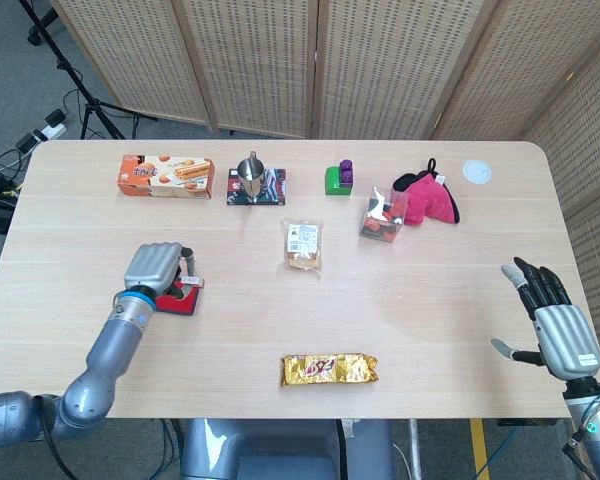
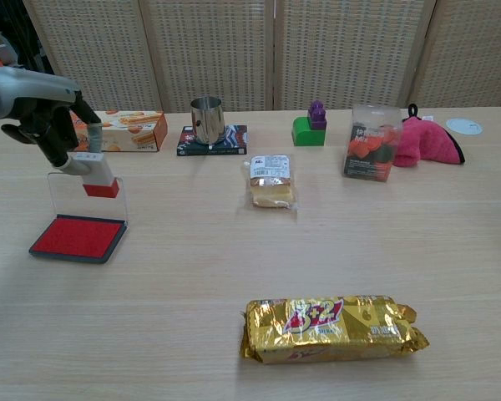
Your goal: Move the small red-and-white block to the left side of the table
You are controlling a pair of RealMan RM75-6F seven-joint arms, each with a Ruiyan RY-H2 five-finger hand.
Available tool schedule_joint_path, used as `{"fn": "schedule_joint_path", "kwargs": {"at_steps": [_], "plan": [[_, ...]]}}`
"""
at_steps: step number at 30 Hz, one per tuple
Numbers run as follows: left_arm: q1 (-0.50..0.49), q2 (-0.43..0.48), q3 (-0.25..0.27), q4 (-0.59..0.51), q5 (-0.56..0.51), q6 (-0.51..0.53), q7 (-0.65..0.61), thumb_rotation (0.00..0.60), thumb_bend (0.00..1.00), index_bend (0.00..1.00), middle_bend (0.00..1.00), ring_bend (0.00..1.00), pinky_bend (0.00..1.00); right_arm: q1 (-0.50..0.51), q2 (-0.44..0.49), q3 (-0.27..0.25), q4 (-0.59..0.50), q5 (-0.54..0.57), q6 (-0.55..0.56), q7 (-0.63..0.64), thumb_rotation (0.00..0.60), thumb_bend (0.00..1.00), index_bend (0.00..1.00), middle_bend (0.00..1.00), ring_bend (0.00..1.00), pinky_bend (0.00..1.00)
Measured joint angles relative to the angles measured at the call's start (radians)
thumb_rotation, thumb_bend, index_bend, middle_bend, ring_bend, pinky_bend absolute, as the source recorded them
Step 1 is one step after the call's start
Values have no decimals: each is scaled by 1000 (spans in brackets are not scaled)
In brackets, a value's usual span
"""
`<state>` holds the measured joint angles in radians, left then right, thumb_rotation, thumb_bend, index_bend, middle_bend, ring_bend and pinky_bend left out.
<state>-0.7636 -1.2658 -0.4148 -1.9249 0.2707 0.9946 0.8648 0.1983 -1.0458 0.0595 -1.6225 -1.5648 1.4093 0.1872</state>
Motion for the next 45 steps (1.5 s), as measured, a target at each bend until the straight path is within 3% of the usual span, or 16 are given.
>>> {"fn": "schedule_joint_path", "kwargs": {"at_steps": [9, 15, 30, 45], "plan": [[111, 86, 64, 122, 153, -235, -294, 600, 380, 648, 1000, 1000, 1000, 0, -9, -6, -6, -6, -4, -34, 600, 0, 0, 0, 0, 0], [133, 88, 89, 215, 253, -303, -422, 600, 381, 648, 1000, 1000, 1000, 1, -16, -9, -9, -7, -10, -57, 600, 0, 0, 0, 0, 0], [38, 5, 204, 347, 270, -303, -506, 600, 386, 649, 1000, 1000, 1000, 1, -10, -7, -12, 0, -13, -44, 600, 0, 0, 0, 0, 0], [-14, -55, 278, 440, 236, -286, -521, 600, 392, 649, 1000, 1000, 1000, 2, -8, -7, -10, 2, -15, -38, 600, 0, 0, 0, 0, 0]]}}
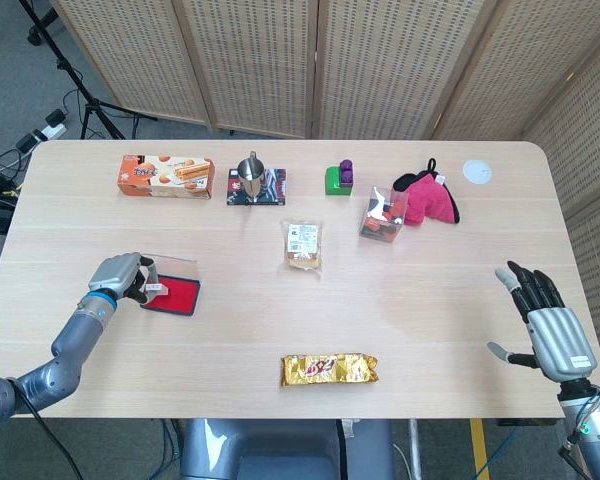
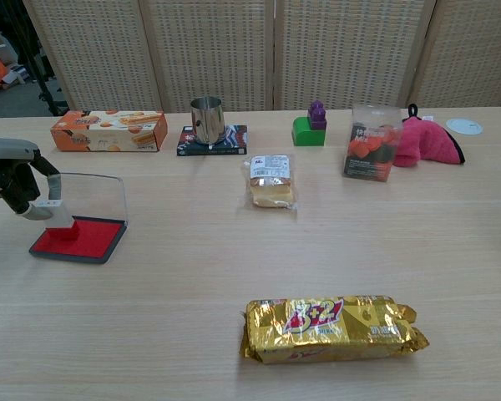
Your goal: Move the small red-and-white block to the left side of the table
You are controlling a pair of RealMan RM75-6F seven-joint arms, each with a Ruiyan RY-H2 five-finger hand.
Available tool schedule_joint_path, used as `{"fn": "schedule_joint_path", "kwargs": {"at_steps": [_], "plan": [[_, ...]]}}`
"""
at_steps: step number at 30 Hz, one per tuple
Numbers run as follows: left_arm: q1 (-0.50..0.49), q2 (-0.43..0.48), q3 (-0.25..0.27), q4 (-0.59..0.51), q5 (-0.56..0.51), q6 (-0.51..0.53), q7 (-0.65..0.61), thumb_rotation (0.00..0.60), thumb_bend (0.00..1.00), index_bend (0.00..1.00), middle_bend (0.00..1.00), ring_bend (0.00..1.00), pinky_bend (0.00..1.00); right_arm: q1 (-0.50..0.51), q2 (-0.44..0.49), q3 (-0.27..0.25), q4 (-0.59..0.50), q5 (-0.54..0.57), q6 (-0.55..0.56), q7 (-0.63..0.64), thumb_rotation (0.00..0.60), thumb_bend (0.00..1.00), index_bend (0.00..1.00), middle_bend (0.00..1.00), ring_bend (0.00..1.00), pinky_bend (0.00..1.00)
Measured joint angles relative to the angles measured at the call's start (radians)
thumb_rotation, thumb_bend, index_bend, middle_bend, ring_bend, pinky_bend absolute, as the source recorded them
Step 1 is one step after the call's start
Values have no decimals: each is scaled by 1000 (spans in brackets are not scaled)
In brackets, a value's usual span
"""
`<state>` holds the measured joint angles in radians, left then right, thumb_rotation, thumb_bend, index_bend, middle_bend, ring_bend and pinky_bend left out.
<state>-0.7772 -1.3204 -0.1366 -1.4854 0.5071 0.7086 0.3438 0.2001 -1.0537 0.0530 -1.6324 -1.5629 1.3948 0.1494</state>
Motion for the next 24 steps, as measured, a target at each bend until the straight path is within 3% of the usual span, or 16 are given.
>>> {"fn": "schedule_joint_path", "kwargs": {"at_steps": [24], "plan": [[-30, -39, 47, 83, -36, -30, -52, 600, 397, 652, 1000, 1000, 1000, 0, 0, 0, -2, 3, -2, -1, 600, 0, 0, 0, 0, 0]]}}
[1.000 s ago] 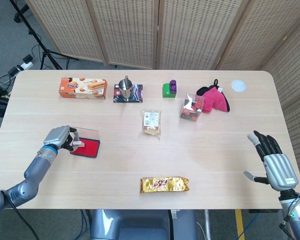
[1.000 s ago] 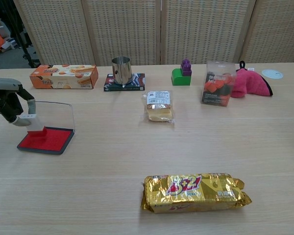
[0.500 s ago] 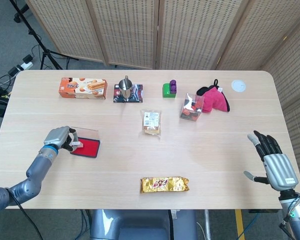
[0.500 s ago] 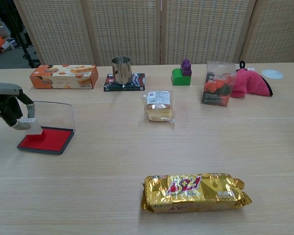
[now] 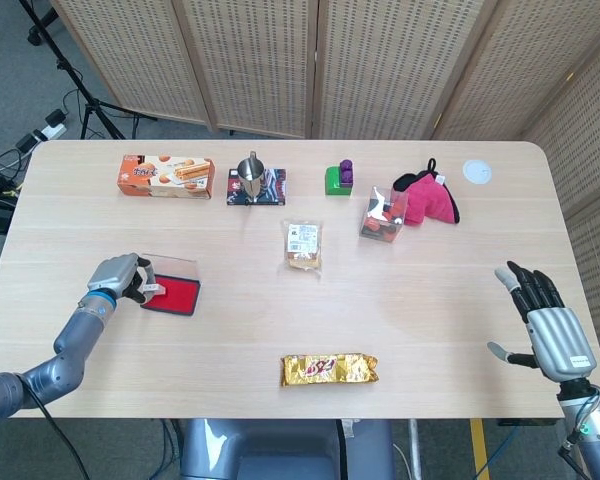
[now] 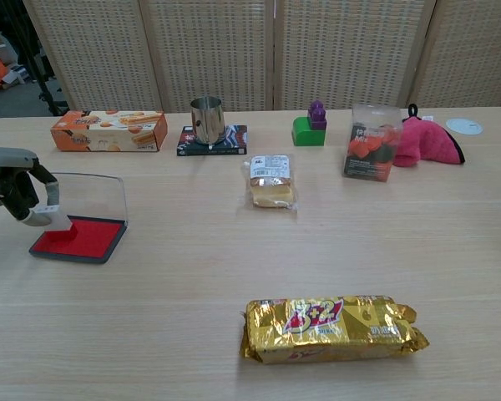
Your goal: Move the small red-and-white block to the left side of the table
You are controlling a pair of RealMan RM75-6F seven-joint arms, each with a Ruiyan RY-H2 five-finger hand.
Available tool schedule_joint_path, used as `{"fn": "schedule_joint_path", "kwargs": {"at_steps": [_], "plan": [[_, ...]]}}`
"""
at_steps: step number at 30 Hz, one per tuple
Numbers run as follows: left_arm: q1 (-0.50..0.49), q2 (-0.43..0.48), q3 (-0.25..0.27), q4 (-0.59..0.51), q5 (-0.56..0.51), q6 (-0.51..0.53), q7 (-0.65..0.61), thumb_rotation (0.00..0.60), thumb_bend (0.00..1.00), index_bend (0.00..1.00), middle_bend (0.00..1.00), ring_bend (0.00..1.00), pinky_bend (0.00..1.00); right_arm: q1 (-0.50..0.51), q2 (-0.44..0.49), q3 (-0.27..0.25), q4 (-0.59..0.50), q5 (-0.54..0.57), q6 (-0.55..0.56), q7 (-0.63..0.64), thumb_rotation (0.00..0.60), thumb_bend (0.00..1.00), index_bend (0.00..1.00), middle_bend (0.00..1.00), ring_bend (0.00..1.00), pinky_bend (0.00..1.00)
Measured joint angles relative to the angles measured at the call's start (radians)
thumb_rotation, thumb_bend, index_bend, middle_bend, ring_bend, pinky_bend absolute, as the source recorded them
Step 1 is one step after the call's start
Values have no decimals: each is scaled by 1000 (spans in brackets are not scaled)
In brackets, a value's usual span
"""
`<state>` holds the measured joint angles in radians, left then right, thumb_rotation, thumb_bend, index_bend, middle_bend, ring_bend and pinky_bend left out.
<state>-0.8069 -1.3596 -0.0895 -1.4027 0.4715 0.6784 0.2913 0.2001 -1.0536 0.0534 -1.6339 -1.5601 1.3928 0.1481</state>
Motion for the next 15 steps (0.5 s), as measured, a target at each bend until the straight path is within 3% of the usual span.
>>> {"fn": "schedule_joint_path", "kwargs": {"at_steps": [15], "plan": [[-10, -6, 13, 11, 1, 4, -16, 600, 397, 653, 1000, 1000, 1000, -1, 3, 0, 0, -2, 3, 6, 600, 0, 0, 0, 0, 0]]}}
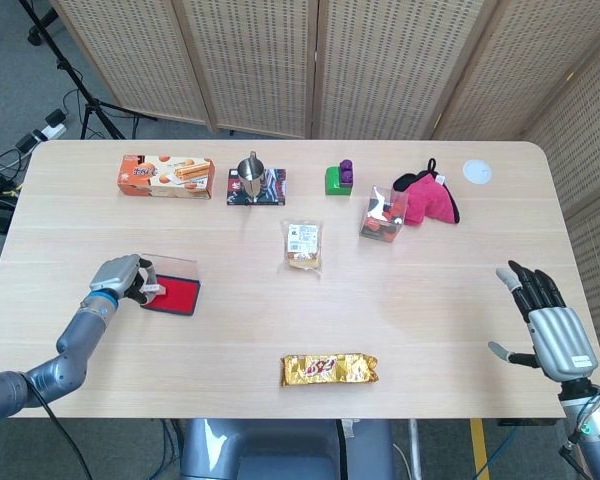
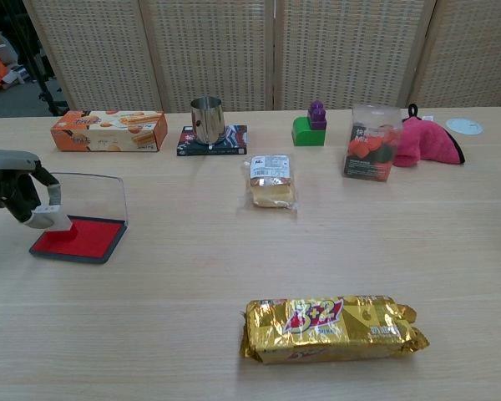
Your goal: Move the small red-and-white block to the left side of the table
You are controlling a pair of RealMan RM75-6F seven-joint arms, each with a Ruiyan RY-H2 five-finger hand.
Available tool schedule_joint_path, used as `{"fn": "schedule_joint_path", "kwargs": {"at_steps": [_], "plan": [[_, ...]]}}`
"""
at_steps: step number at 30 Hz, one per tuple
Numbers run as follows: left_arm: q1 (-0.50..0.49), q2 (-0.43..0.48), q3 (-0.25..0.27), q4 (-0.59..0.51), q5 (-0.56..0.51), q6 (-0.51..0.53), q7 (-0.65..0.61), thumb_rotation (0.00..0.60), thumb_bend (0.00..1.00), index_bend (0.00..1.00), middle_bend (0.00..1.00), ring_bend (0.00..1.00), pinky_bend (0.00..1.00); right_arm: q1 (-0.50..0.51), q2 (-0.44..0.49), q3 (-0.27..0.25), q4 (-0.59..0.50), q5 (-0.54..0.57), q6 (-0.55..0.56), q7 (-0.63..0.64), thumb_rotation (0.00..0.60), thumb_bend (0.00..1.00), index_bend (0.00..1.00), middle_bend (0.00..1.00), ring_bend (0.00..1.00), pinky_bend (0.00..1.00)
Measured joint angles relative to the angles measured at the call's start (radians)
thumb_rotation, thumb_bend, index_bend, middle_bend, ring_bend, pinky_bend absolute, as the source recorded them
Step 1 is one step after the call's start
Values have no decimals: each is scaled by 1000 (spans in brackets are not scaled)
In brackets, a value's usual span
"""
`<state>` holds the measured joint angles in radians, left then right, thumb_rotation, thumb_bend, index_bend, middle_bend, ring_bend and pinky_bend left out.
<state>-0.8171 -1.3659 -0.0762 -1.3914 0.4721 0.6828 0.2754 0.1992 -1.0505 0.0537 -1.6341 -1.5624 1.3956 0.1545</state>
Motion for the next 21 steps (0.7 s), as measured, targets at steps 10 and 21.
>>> {"fn": "schedule_joint_path", "kwargs": {"at_steps": [10, 21], "plan": [[10, 92, -15, -96, 31, 31, -23, 600, 393, 653, 1000, 1000, 1000, 0, -1, -2, -2, -4, 1, -5, 600, 0, 0, 0, 0, 0], [52, 193, 5, -97, 62, -22, -83, 600, 391, 653, 1000, 1000, 1000, 0, -8, -4, -3, -3, -4, -26, 600, 0, 0, 0, 0, 0]]}}
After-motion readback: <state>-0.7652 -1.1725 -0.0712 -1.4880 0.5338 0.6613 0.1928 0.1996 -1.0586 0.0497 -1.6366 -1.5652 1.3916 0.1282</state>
